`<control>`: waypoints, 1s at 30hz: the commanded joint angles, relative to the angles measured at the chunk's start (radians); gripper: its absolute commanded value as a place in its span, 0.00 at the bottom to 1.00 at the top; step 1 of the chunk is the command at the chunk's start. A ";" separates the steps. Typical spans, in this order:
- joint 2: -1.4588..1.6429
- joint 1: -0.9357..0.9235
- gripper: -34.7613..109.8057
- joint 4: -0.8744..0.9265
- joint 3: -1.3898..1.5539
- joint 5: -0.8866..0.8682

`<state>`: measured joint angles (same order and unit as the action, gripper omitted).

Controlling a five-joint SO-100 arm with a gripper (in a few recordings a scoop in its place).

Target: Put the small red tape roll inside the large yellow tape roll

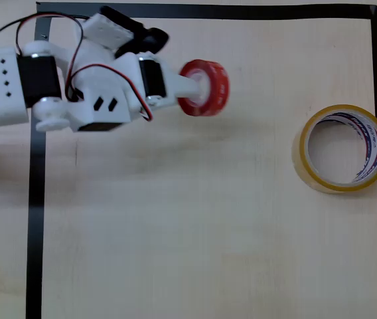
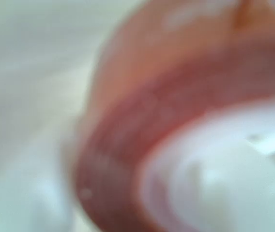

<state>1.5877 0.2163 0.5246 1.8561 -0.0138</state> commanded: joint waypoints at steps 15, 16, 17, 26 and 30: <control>-0.158 -0.035 0.24 -0.077 -0.407 0.000; -0.167 -0.038 0.24 -0.075 -0.423 0.000; -0.175 -0.041 0.24 -0.075 -0.439 -0.005; -0.281 -0.069 0.24 -0.074 -0.594 -0.008; -0.336 -0.081 0.24 -0.074 -0.664 -0.008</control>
<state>1.2180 0.1503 0.4725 1.3683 -0.0138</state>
